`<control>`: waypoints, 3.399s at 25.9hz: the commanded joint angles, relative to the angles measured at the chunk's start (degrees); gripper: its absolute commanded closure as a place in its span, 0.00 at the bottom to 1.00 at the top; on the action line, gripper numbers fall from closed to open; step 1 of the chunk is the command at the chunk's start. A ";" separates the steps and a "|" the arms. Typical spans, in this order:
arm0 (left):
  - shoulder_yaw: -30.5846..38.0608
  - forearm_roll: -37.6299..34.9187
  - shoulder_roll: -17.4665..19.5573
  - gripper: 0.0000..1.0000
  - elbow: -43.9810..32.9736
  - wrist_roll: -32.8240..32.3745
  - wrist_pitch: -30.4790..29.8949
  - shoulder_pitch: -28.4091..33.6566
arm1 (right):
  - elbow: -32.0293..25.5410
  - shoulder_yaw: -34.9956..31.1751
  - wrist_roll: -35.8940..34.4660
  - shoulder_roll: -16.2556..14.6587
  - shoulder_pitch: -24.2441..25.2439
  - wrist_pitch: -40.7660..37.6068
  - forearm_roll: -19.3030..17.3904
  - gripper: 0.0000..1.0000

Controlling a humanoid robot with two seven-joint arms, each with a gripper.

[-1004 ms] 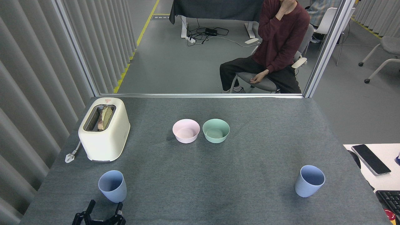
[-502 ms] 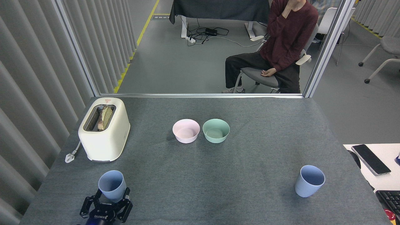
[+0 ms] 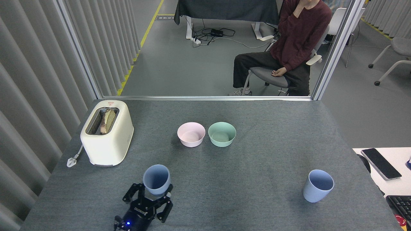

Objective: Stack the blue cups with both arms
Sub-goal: 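Carry the blue cup with the left gripper toward the table center and set it down, then open the left gripper and withdraw it from the cup, then reach the right gripper to the other blue cup and grasp it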

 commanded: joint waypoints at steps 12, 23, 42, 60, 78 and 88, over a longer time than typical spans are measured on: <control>-17.27 -10.53 -11.02 0.37 7.10 0.53 -0.28 -1.93 | 0.02 -0.49 0.36 -0.02 -0.59 0.04 0.07 0.00; -17.09 -10.53 -10.93 0.12 8.15 1.49 -0.11 -1.58 | 0.02 -0.58 0.36 0.16 -0.77 -0.05 -0.01 0.00; -16.57 -10.18 -8.21 0.01 7.80 4.83 -0.02 1.05 | -0.16 -0.67 0.36 0.25 -0.77 -0.05 -0.01 0.00; 7.34 -0.95 2.78 0.01 -1.87 7.12 -1.69 11.34 | 1.77 -0.49 0.89 0.42 -5.25 0.66 0.25 0.00; 21.67 7.75 3.84 0.01 -0.81 6.77 -1.34 15.73 | 29.02 -0.32 3.43 -6.08 -30.65 5.05 0.16 0.00; 22.20 7.57 3.75 0.01 -0.90 6.86 -1.34 17.23 | 36.84 0.83 3.43 -8.02 -37.94 4.96 0.51 0.00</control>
